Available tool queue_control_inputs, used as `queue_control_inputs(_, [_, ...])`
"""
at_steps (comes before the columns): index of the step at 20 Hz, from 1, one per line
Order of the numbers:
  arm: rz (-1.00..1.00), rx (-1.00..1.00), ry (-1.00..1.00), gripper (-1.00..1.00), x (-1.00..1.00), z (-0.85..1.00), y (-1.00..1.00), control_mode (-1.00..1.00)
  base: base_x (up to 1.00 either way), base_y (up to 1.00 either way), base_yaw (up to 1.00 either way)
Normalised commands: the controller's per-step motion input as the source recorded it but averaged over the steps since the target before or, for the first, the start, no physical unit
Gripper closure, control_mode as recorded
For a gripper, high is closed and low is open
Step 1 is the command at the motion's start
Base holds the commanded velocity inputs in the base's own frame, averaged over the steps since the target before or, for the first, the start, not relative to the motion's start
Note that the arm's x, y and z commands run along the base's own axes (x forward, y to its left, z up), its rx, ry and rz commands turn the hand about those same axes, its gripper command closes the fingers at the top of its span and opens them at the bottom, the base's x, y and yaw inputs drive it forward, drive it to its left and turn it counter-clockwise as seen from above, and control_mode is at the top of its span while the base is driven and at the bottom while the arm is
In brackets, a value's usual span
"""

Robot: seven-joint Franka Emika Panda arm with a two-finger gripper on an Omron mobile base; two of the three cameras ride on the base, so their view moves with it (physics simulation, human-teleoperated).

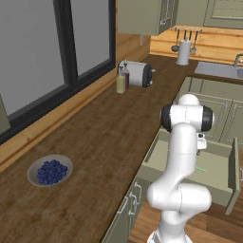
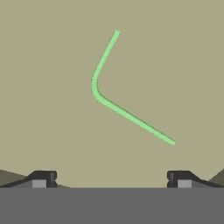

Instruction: Take a straw from the drawer in front and place it inside the glass cup on the dining counter.

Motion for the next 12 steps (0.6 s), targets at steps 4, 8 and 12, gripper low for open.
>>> queue_control_inputs(4, [0.39,0.04,-0.11,-1.00,0.21,-0.39,-0.03,-1.00,0.00,0.00,0.00])
queue_control_inputs(8, [0.26,0.21,-0.22,-1.00,0.03,-0.15,-0.33,-1.00,0.00,0.00,0.00])
queue_control_inputs(12, [0.23,0.29,-0.15,-1.00,-0.04,-0.21,-0.24,-1.00,0.00,0.00,0.00])
